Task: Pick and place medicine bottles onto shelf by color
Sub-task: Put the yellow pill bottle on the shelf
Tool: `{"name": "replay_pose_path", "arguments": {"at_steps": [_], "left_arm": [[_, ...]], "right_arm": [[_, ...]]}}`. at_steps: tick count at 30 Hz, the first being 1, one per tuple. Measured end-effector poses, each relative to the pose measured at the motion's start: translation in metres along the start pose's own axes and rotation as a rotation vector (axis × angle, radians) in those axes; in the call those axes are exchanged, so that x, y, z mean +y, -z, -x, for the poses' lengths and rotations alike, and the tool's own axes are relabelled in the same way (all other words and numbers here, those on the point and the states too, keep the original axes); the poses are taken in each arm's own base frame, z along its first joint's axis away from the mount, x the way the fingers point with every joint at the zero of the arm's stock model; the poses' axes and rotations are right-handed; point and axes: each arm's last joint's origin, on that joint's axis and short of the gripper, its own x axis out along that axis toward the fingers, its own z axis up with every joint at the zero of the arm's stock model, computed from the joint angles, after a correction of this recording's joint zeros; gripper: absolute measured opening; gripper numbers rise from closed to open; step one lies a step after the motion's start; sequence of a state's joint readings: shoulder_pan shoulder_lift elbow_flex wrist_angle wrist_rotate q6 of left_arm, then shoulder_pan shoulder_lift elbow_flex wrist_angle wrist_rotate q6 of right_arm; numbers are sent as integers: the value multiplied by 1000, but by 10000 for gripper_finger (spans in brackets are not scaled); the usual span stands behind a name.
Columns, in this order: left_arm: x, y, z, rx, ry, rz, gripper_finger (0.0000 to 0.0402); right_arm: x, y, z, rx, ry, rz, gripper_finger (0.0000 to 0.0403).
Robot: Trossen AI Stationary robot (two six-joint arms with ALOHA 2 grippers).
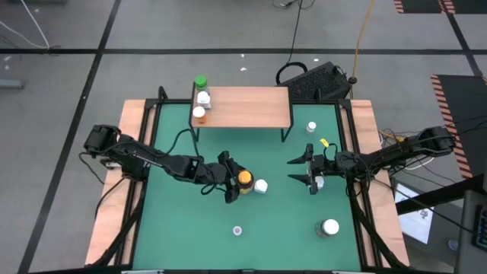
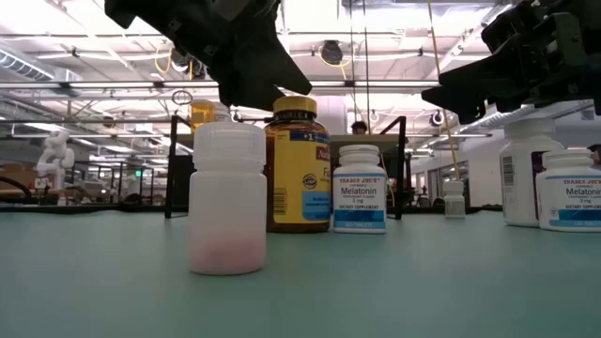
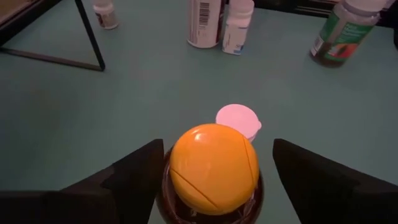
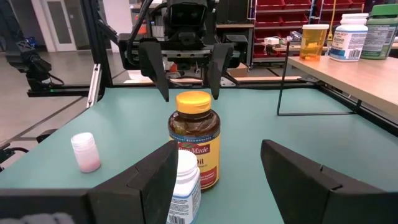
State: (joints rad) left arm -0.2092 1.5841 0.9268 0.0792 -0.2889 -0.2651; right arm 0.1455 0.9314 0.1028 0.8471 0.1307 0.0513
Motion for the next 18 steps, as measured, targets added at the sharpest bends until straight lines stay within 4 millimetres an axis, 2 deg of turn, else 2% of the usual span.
{"name": "replay_pose_path", "arguments": {"at_steps": [8,18], "left_arm": [[0,0,0,-3,-11,2,275],[-3,12,-17,20,-27,-33,300]], "right_arm": [[0,0,0,0,0,0,226],[0,0,0,0,0,0,226]]}}
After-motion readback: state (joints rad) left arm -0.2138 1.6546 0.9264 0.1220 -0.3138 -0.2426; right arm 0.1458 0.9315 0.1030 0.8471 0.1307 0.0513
